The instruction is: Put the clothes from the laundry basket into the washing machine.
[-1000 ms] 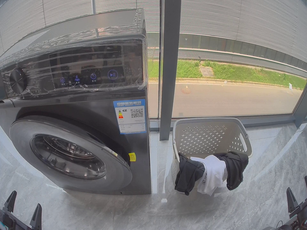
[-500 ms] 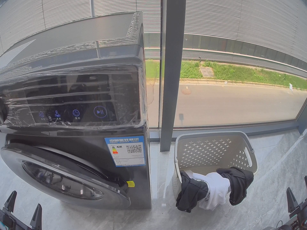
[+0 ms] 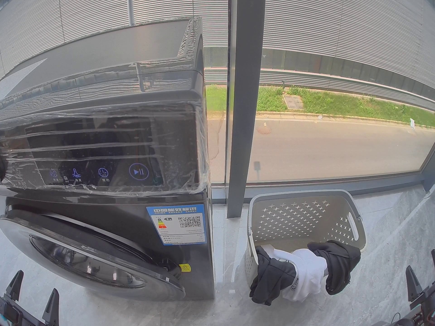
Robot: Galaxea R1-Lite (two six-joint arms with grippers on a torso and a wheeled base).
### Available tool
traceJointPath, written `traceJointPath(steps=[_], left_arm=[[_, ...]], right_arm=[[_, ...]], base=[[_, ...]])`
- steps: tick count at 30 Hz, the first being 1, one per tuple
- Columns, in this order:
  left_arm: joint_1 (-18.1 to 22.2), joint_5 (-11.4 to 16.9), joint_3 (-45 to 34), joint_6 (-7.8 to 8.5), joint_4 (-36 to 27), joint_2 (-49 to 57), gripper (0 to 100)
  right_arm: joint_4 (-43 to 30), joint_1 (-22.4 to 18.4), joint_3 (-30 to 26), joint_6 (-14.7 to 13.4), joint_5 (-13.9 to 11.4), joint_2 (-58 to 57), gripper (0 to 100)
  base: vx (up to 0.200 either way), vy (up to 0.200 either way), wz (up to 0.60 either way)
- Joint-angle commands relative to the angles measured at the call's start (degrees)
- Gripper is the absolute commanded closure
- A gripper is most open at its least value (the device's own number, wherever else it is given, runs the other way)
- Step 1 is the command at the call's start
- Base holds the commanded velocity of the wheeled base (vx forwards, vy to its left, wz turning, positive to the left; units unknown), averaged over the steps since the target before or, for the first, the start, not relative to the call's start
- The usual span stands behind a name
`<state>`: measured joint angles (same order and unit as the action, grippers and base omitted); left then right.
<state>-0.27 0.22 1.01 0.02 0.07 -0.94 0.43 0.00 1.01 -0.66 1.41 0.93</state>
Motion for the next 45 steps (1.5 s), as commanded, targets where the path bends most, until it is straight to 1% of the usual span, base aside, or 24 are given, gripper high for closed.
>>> traceJointPath(steps=[1, 5, 23, 44, 45], left_arm=[[0.0, 0.04, -0.92, -0.02, 0.01, 0.94, 0], [0.0, 0.04, -1.01, -0.02, 0.01, 0.94, 0], [0.0, 0.04, -1.01, -0.02, 0.01, 0.94, 0], [0.0, 0.04, -1.01, -0.02, 0.01, 0.94, 0], [-0.08, 0.04, -1.01, -0.02, 0.01, 0.94, 0]], right_arm=[[0.01, 0.0, -1.01, -0.04, -0.01, -0.93, 0], [0.01, 0.0, -1.01, -0.04, -0.01, -0.93, 0], [0.01, 0.0, -1.01, -0.04, -0.01, -0.93, 0], [0.01, 0.0, -1.01, 0.04, 0.08, -0.93, 0], [0.1, 0.0, -1.01, 0.04, -0.01, -0.93, 0]], base=[[0.0, 0.0, 0.0], [0.0, 0.0, 0.0], [0.0, -0.2, 0.0], [0.0, 0.0, 0.0], [-0.2, 0.0, 0.0]])
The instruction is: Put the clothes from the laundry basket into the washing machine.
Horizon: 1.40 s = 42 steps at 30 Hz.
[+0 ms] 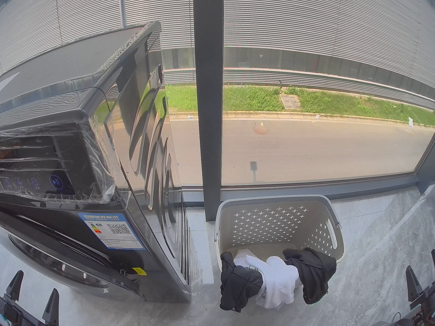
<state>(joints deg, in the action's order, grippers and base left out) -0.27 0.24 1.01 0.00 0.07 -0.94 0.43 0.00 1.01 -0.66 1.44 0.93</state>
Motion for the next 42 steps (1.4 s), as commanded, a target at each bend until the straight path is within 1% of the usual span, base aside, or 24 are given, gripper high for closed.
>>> traceJointPath(steps=[1, 38, 42], left_arm=[[0.0, 0.02, -1.01, 0.0, 0.01, 0.94, 0], [0.0, -0.07, -1.01, -0.09, 0.01, 0.94, 0], [0.0, -0.07, -1.01, 0.0, 0.01, 0.94, 0]], right_arm=[[0.01, 0.0, -1.01, -0.04, 0.06, -0.93, 0], [0.01, 0.0, -1.01, -0.04, 0.06, -0.93, 0], [0.01, 0.0, -1.01, 0.04, -0.03, -0.93, 0]], base=[[-0.2, 0.0, 0.0], [-0.2, 0.0, 0.0], [0.0, 0.0, 0.0]])
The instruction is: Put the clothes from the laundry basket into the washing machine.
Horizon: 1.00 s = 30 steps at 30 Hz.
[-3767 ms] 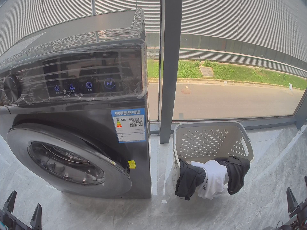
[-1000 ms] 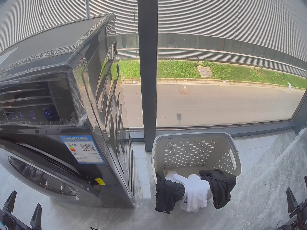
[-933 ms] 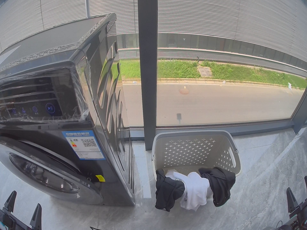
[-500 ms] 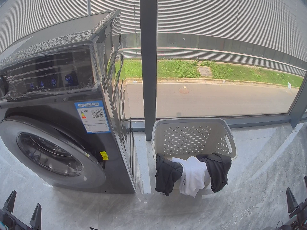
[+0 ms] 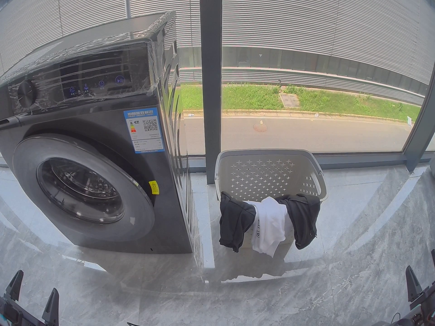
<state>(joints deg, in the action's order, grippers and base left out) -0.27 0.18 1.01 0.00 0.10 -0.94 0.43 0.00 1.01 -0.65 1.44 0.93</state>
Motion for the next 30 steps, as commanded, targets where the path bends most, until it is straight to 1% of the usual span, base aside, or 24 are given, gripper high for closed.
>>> traceJointPath(steps=[1, 11, 30], left_arm=[[0.0, -0.01, -1.01, 0.0, -0.01, 0.94, 0], [0.0, -0.01, -1.01, -0.09, -0.01, 0.94, 0], [0.0, 0.08, -0.92, -0.18, -0.01, 0.94, 0]], right_arm=[[0.01, 0.0, -1.01, 0.03, -0.03, -0.93, 0], [0.01, 0.0, -1.01, -0.06, -0.03, -0.93, 0], [0.01, 0.0, -1.01, 0.03, -0.03, -0.93, 0]], base=[[0.0, 0.0, 0.0], [0.0, 0.0, 0.0], [0.0, 0.2, 0.0]])
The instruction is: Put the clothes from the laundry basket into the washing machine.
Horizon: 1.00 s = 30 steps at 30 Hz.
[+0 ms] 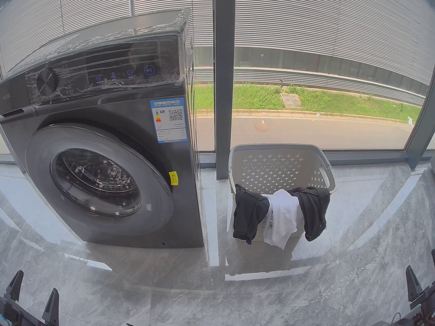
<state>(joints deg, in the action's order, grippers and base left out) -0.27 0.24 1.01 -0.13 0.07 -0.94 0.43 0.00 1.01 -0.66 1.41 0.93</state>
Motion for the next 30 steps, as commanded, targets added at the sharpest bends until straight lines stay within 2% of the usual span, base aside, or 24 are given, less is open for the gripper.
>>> traceJointPath(steps=[1, 30], left_arm=[[0.0, -0.07, -0.92, -0.04, 0.01, 0.94, 0], [0.0, -0.07, -0.92, -0.04, 0.01, 0.94, 0]], right_arm=[[0.01, 0.0, -1.01, 0.04, -0.01, -0.93, 0], [0.01, 0.0, -1.01, 0.13, -0.18, -0.93, 0]], base=[[0.0, 0.2, 0.0], [0.0, 0.2, 0.0]])
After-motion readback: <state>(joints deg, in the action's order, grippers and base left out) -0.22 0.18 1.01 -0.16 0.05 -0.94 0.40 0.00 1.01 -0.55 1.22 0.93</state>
